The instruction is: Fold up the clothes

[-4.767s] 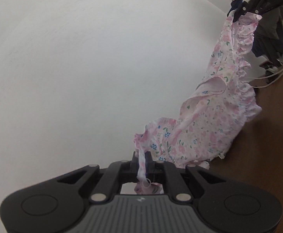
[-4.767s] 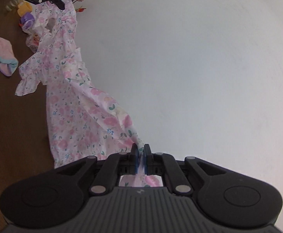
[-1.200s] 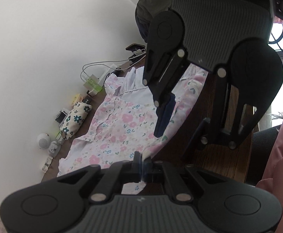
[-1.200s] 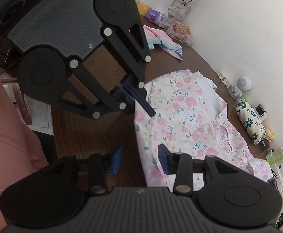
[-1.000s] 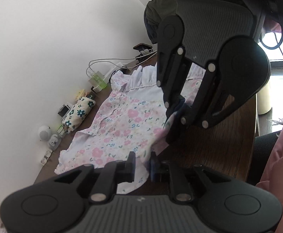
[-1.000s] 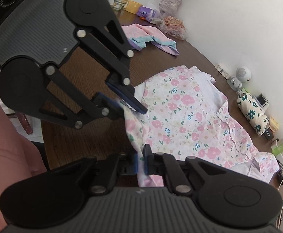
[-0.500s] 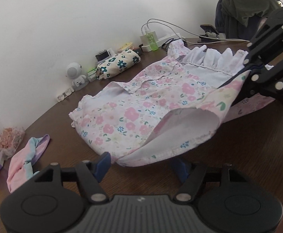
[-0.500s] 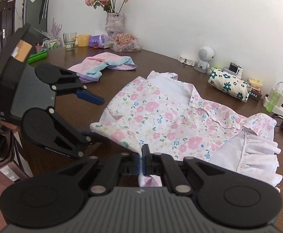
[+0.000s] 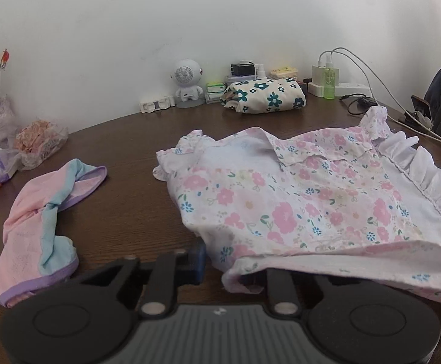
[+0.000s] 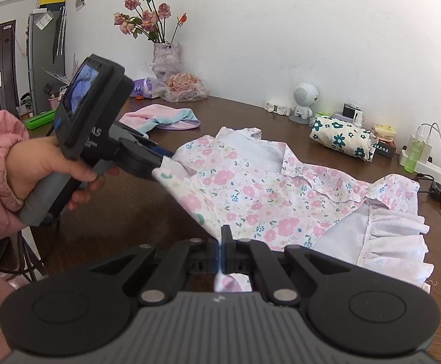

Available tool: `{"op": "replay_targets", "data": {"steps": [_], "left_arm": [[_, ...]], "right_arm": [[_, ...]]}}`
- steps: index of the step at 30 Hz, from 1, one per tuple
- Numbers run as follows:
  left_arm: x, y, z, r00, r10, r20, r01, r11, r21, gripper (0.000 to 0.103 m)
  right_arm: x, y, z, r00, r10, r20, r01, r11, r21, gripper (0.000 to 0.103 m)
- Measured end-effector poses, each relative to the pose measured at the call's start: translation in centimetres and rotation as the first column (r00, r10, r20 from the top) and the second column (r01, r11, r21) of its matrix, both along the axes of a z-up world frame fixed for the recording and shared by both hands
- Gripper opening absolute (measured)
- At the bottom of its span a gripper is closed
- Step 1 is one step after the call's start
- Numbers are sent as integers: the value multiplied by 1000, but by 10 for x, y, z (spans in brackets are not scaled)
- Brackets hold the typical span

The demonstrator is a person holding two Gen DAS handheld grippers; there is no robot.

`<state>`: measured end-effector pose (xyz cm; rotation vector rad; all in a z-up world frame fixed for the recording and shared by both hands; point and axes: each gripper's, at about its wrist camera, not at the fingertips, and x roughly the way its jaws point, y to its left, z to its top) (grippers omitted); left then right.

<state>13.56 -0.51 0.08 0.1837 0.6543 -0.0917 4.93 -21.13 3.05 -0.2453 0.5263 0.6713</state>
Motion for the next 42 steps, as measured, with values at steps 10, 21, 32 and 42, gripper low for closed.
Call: {"op": "replay_targets", "data": {"steps": [10,21,32,42], "left_arm": [[-49,-50,20,907,-353,227,123,741,660,5],[-78,-41,-61,833,-538,-133,193,57,980,7],[-77,-40,-65,853,-510,-112,212,143,967,10],[-75,-39,-63,863,-496,-91,205,179,962,11]], "right_arm": [[2,12,-18,998,10,-60,-14,998,-66,1],[6,13,-36,991,-26,-133,8,992,-130,1],[36,-34,21,981,8,-194,35,975,218,43],[122,-32,-31,954,-259,-149,238,961,-142,43]]}}
